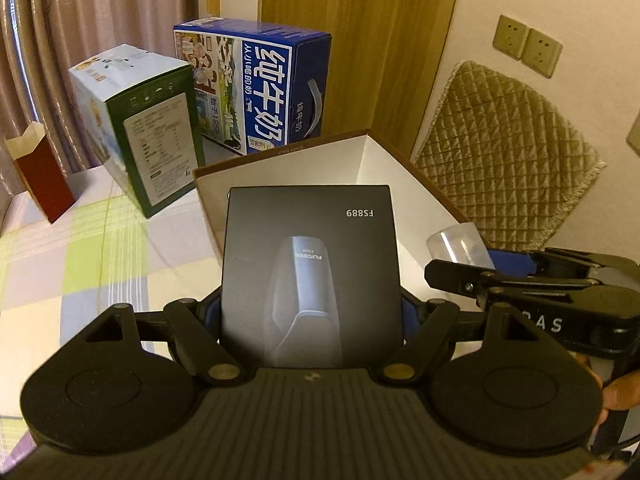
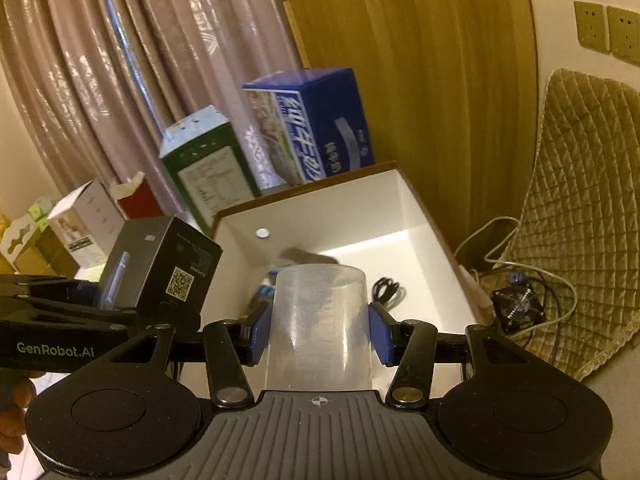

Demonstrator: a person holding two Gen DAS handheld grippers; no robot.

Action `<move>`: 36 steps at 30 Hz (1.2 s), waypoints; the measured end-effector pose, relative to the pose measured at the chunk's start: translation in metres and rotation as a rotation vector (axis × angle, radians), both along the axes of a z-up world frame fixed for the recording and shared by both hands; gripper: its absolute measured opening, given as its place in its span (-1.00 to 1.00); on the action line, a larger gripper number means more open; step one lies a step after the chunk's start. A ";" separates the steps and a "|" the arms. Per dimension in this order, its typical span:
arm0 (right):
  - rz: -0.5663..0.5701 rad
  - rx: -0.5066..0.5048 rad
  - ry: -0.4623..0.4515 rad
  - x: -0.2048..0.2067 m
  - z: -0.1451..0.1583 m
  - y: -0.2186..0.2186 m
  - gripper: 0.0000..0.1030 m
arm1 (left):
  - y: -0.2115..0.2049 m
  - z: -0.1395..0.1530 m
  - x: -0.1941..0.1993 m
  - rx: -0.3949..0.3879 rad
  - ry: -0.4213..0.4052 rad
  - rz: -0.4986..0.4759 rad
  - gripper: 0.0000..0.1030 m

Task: Organize objects
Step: 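Lower the black box and cup into the brown box and open both grippers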

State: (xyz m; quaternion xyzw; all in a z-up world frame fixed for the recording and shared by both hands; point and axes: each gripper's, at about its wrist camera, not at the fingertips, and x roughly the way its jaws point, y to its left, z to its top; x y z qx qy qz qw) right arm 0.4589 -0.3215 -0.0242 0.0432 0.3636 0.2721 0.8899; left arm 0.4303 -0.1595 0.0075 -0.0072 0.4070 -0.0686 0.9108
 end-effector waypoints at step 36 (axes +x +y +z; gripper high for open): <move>0.036 -0.067 0.052 0.123 -0.050 0.040 -0.05 | 0.005 -0.068 0.153 0.080 0.062 0.101 0.57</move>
